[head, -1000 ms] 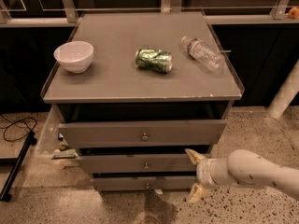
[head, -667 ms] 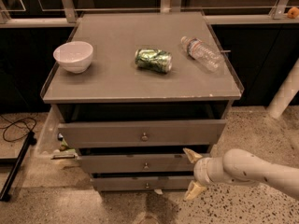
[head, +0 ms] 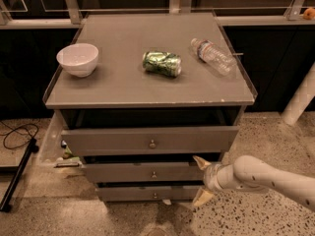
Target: Open middle drawer
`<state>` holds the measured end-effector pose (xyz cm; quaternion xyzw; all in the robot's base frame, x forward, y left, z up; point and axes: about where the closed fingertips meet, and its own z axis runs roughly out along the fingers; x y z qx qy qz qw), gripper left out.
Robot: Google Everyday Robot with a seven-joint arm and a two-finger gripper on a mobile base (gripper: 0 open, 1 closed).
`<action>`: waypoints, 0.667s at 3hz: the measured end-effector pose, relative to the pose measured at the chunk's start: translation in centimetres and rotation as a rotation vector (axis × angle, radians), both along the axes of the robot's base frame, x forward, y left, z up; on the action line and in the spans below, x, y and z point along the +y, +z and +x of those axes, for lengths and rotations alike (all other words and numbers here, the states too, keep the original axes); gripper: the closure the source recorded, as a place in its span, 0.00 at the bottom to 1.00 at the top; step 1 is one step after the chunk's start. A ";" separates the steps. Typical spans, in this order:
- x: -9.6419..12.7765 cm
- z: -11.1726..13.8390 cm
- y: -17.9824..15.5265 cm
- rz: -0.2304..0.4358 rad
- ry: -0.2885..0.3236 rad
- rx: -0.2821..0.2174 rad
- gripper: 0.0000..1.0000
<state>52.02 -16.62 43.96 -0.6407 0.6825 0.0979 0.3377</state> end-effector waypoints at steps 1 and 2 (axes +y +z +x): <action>0.0 1.7 -1.4 0.049 -0.010 0.015 0.00; 0.1 3.2 -1.8 0.077 -0.013 0.008 0.00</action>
Offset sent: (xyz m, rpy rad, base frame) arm 0.0518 -0.0032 -0.0213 0.1078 -0.0049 -0.0234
